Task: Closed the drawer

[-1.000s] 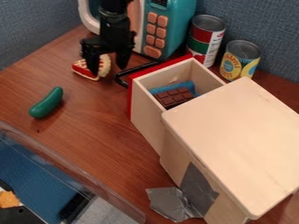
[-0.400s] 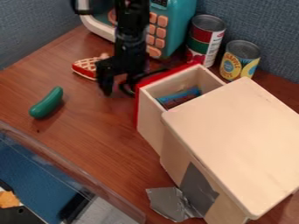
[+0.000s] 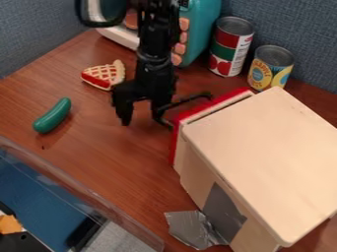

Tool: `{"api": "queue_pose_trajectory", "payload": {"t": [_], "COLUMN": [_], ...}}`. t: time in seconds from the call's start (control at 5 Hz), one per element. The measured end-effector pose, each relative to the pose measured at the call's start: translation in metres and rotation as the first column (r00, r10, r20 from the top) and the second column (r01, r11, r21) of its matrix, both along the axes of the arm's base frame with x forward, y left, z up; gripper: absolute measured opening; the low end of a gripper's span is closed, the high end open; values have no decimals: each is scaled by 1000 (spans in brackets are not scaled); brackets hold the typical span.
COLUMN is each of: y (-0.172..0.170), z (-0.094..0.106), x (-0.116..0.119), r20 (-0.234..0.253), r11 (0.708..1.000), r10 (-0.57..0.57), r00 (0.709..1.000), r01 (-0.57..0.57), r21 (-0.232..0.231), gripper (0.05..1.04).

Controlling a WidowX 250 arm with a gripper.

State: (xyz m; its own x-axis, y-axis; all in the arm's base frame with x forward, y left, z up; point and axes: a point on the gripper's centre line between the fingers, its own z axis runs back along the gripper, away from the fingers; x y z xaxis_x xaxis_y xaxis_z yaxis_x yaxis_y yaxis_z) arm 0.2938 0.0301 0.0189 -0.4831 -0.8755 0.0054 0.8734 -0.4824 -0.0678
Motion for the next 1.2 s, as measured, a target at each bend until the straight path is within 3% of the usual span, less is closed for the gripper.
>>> {"api": "queue_pose_trajectory", "payload": {"t": [0.2,0.4,0.6,0.8,1.0,1.2], "y": [-18,-22,-17,29,85,137], "z": [-7,-8,-8,2,32,75], "x": [-16,-17,-13,7,26,32], "r20": [-33,-41,-34,92,181,190], "r11": [999,998,999,963,877,740], "r10": [-51,-56,-32,219,444,661], "r00": [998,998,999,971,878,726], "r01": [50,55,32,-230,-467,-672], "r21": [-5,-10,16,140,117,-6], "gripper": [1001,1001,1001,1001,1001,1001]}}
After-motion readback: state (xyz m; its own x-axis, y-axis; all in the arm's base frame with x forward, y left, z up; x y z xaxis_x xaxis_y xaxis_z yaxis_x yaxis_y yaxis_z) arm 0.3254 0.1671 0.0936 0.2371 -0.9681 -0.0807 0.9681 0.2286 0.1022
